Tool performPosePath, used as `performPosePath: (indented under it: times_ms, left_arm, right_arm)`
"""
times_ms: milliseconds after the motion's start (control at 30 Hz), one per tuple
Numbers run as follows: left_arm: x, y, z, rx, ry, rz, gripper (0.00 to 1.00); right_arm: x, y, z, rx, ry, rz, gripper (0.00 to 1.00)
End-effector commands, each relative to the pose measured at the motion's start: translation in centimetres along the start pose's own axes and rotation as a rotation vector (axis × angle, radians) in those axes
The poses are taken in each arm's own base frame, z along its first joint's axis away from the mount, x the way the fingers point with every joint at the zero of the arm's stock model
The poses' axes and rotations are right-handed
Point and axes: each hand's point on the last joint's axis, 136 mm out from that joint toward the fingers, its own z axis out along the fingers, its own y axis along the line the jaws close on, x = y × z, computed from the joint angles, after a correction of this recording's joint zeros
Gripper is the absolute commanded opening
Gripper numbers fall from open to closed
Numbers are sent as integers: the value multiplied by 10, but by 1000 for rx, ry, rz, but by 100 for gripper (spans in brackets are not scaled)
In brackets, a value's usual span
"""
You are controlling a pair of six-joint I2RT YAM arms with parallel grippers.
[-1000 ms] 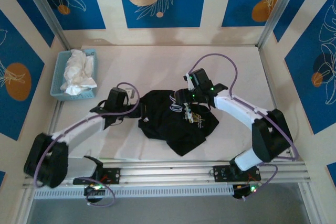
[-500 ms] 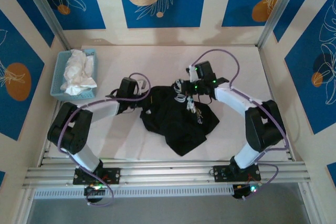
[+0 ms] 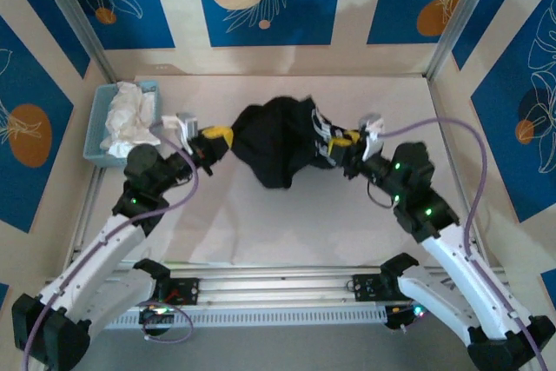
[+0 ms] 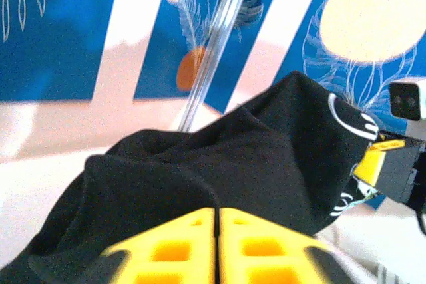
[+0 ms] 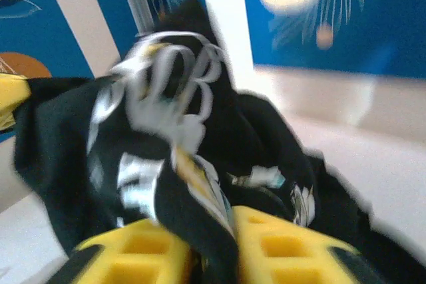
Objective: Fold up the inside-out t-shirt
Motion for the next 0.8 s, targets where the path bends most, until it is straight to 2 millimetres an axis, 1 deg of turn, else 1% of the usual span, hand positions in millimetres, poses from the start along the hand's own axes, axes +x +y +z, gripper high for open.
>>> performPosePath:
  times_ms: [0, 33, 67, 100, 133, 200, 267, 333, 367, 467, 500, 600, 667, 767]
  left_arm:
    - [123, 39, -16, -109, 336, -168, 28]
    - [141, 45, -23, -142, 384, -199, 34]
    - [154, 52, -29, -190, 422, -229, 42]
    - [162, 61, -35, -249, 443, -246, 48]
    - [165, 69, -39, -307, 450, -257, 52]
    - [164, 88, -43, -424, 440, -265, 63]
    - [161, 103, -41, -502, 437, -259, 68]
    - [163, 115, -36, -558, 475, -264, 69]
    - [167, 121, -32, -576, 504, -265, 70]
    - [183, 137, -21, -610, 561, -267, 72]
    - [188, 142, -18, -617, 578, -270, 72]
    - [203, 156, -15, -655, 632, -286, 73]
    - [214, 163, -17, -682, 652, -297, 73]
    - [234, 168, -23, -692, 712, -325, 73]
  right_arm:
    - [114, -32, 0, 157, 283, 157, 42]
    - [127, -35, -4, 178, 313, 176, 46]
    - [133, -35, -5, 188, 324, 180, 50]
    - [133, -33, -4, 181, 317, 177, 54]
    - [128, -30, -1, 160, 297, 170, 57]
    - [117, -19, 14, 98, 273, 145, 64]
    - [113, -11, 34, 52, 305, 124, 66]
    - [115, -4, 58, 27, 373, 90, 67]
    - [118, -1, 71, 23, 410, 67, 68]
    - [136, 3, 109, 12, 539, 46, 70]
    - [144, 2, 123, 12, 576, 43, 70]
    - [165, -7, 154, 40, 683, 66, 70]
    - [180, -14, 169, 60, 742, 50, 70]
    - [204, -24, 184, 79, 824, 56, 69]
